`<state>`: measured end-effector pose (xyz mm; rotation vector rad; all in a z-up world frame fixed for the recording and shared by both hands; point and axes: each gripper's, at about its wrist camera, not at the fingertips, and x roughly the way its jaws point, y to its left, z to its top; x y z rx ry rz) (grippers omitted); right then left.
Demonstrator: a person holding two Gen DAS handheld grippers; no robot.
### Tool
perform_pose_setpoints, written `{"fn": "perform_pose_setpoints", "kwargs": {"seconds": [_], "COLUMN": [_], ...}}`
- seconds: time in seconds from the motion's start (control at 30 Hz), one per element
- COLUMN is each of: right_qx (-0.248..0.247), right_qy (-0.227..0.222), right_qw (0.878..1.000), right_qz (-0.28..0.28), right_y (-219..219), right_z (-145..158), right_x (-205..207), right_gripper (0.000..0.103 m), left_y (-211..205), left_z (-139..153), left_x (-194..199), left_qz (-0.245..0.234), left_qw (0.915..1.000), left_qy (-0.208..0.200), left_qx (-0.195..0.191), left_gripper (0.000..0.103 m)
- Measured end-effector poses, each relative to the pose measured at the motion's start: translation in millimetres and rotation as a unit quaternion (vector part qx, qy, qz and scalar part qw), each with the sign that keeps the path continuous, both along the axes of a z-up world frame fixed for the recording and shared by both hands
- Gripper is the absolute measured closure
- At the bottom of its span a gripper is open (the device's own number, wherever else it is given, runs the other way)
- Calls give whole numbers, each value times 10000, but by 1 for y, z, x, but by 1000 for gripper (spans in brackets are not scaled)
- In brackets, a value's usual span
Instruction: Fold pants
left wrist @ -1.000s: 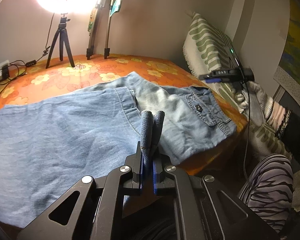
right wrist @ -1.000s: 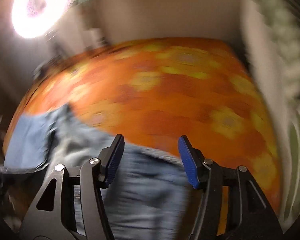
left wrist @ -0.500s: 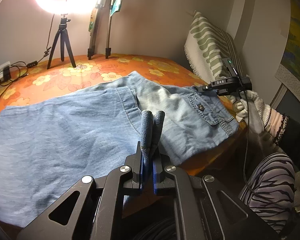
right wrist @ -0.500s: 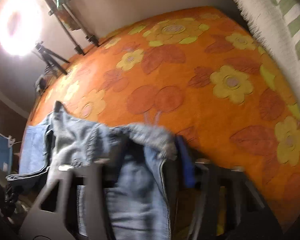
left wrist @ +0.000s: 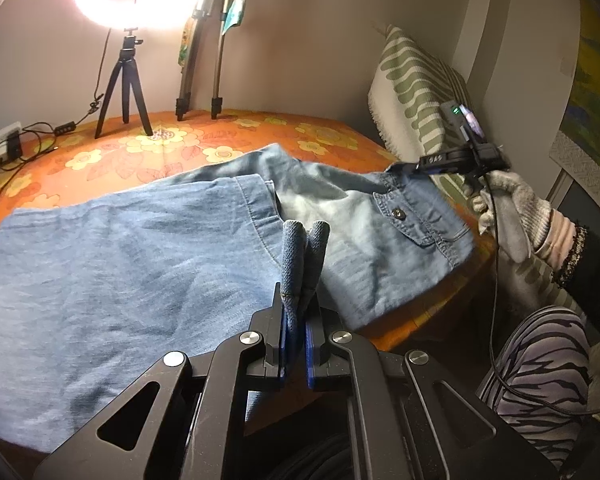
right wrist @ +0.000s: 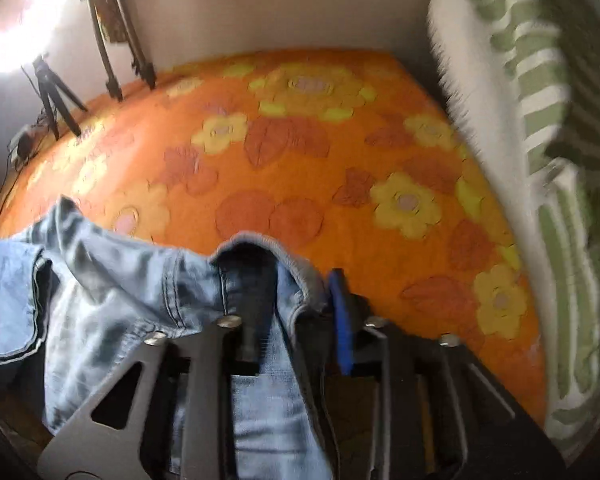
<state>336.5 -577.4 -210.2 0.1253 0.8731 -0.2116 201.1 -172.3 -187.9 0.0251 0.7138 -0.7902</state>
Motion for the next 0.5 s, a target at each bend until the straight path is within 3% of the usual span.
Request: {"fn": "perform_pose_setpoints", "kwargs": {"seconds": [0.13,0.23,0.37,0.5], "right_qx": [29,618,1417,2054], "right_qy": [-236,-166,131,488], "right_qw": [9994,9945,9799,9648], "right_qz": [264,829,1396,1570], "right_y": [24,55,104,144], "right_z": [35,46,44,25], "right_x": [-18,-17,-1,20], "right_gripper": [56,48,45,44], "left_y": [1,3,12,19], "left_z": [0,0,5,11], "left_x": [-3,-3,-3,-2], "left_qz": [-25,21,153,244], "left_qw": [10000,9998,9990,9982], "left_qy": [-17,0,-7,-46], "left_qx": [-93,-210,-426,-551], "left_gripper": [98,98,98,98]}}
